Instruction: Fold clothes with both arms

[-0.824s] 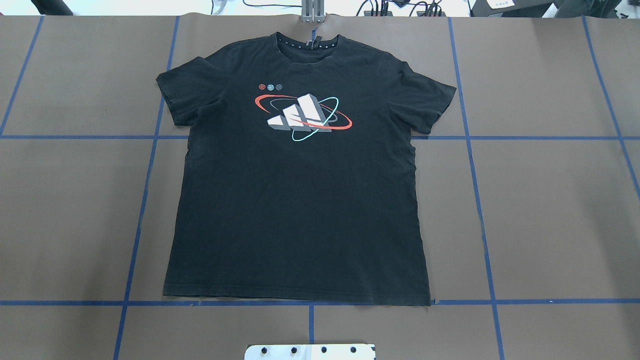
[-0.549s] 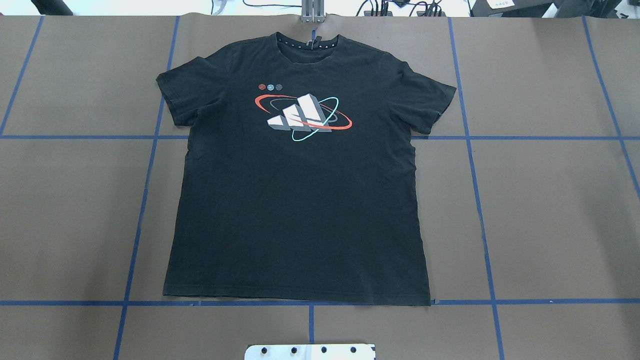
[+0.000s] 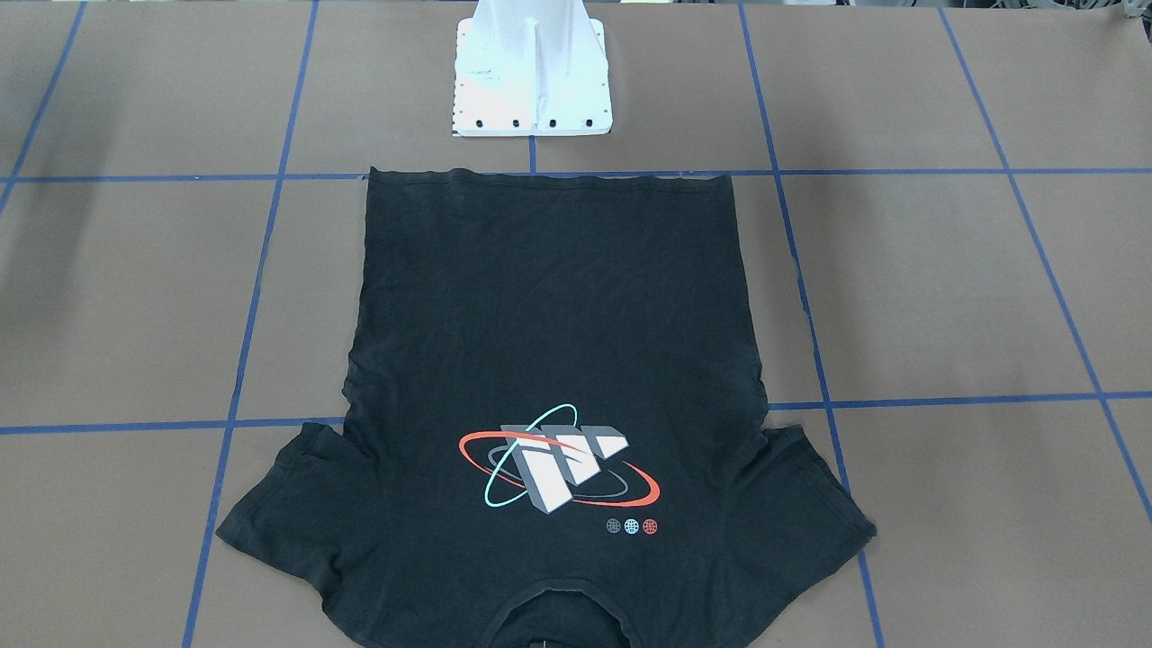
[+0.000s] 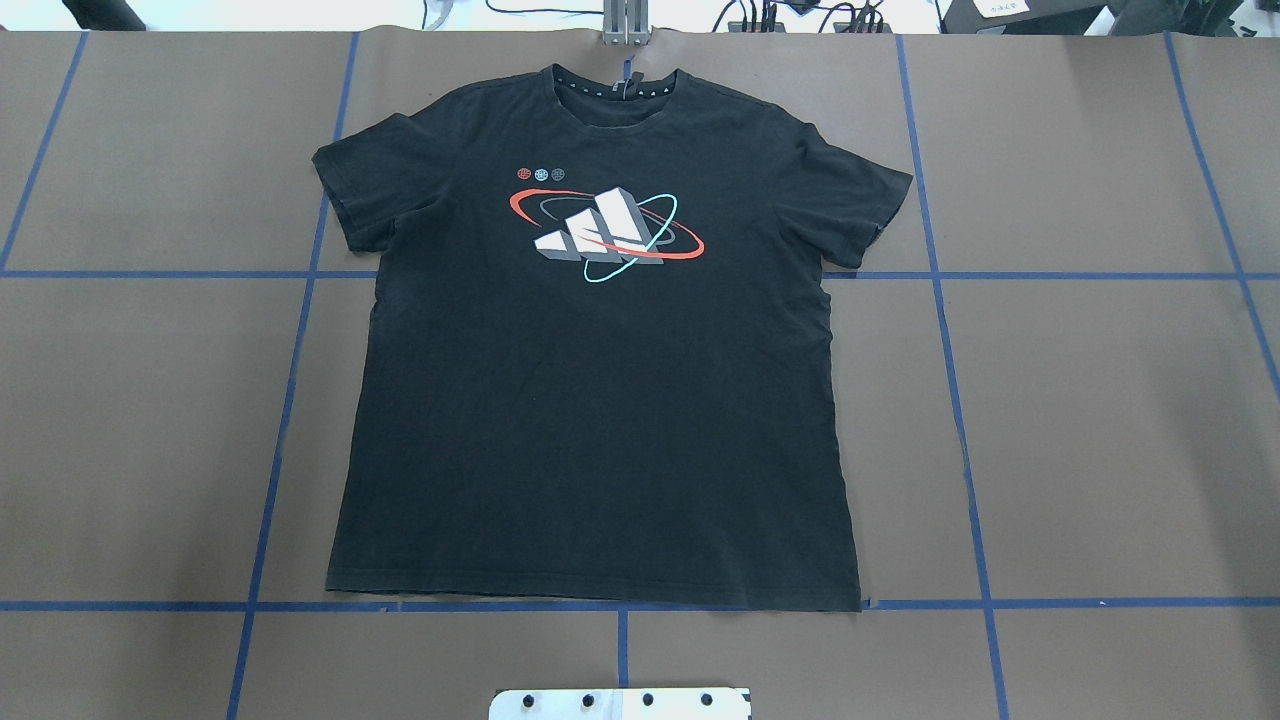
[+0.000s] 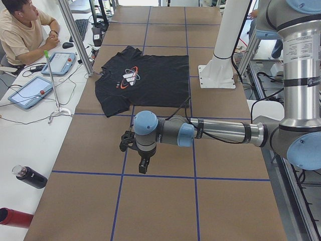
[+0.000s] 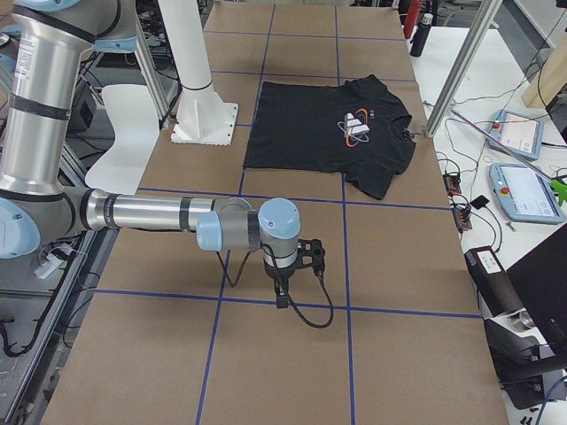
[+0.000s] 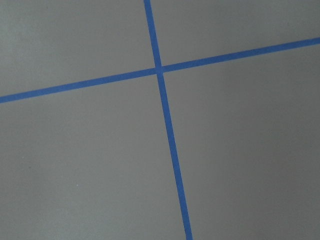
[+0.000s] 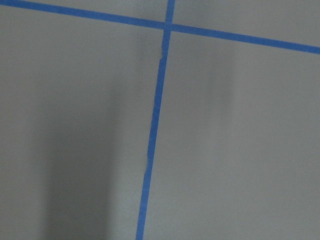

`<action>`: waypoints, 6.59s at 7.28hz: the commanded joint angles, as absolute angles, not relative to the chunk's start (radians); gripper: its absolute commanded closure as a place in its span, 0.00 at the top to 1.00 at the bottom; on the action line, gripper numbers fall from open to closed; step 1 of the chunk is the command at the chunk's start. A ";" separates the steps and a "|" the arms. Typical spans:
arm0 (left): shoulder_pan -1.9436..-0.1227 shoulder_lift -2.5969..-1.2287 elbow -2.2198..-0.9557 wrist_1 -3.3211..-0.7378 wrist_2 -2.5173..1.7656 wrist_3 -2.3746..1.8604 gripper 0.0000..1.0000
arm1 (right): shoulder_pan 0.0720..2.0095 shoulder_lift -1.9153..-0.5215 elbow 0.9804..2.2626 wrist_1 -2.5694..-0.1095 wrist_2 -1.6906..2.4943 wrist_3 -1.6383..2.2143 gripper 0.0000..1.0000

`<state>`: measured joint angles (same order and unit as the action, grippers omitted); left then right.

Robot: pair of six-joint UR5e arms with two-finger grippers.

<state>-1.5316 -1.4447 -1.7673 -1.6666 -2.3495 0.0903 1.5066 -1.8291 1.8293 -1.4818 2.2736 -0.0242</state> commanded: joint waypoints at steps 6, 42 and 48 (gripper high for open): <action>-1.528 -1.708 -1.581 -2.270 -2.353 0.043 1.00 | 1.338 -1.365 1.748 -1.462 2.267 0.134 0.98; -1.361 -1.744 -1.494 -2.488 -2.275 -0.215 1.00 | 0.652 -0.571 0.943 -1.161 1.445 1.296 0.25; -1.141 -2.015 -1.291 -2.490 -2.014 -0.583 1.00 | 0.807 -0.665 1.277 -1.423 1.733 1.090 1.00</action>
